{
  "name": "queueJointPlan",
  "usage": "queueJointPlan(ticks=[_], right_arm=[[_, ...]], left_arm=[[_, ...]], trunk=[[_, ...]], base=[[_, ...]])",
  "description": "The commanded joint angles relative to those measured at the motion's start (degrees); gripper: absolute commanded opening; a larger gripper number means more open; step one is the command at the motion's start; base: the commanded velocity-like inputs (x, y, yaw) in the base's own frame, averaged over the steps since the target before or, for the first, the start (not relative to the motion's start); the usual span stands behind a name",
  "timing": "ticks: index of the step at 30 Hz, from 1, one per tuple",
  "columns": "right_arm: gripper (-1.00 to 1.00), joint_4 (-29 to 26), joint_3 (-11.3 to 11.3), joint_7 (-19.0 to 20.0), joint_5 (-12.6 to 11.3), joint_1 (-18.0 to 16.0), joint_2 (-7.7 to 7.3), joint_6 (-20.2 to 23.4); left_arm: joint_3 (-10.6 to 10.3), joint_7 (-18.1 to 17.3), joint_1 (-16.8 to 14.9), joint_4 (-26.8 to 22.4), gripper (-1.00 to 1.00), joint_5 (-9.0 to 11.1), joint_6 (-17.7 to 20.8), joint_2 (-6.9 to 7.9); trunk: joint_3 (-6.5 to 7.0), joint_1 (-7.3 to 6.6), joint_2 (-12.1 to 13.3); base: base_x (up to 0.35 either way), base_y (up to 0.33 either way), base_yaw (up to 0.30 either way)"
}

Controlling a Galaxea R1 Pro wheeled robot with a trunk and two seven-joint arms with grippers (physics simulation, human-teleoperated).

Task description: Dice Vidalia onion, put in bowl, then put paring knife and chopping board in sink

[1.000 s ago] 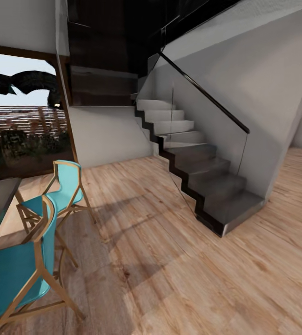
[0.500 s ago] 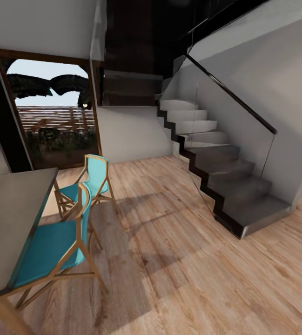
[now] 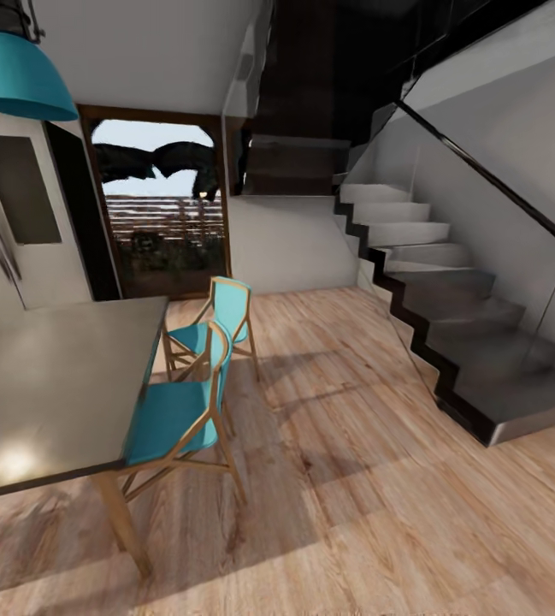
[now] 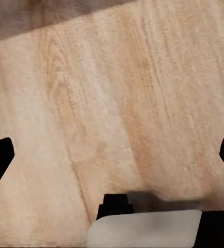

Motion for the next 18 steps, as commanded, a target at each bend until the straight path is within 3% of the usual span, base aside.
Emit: queueJointPlan(ticks=[1,18], right_arm=[[1.0,0.02,0.02,-0.06,0.01,0.0,0.0,-0.16],[1.0,0.03,0.03,-0.06,0.02,-0.03,0.0,-0.2]], left_arm=[[0.01,-0.03,0.01,-0.03,1.0,0.0,-0.11,0.0],[0.01,-0.03,0.01,-0.04,1.0,-0.01,-0.11,0.04]], trunk=[[-0.05,-0.03,-0.03],[-0.05,-0.03,-0.03]], base=[[-0.29,0.176,0.278],[-0.275,0.188,0.278]])
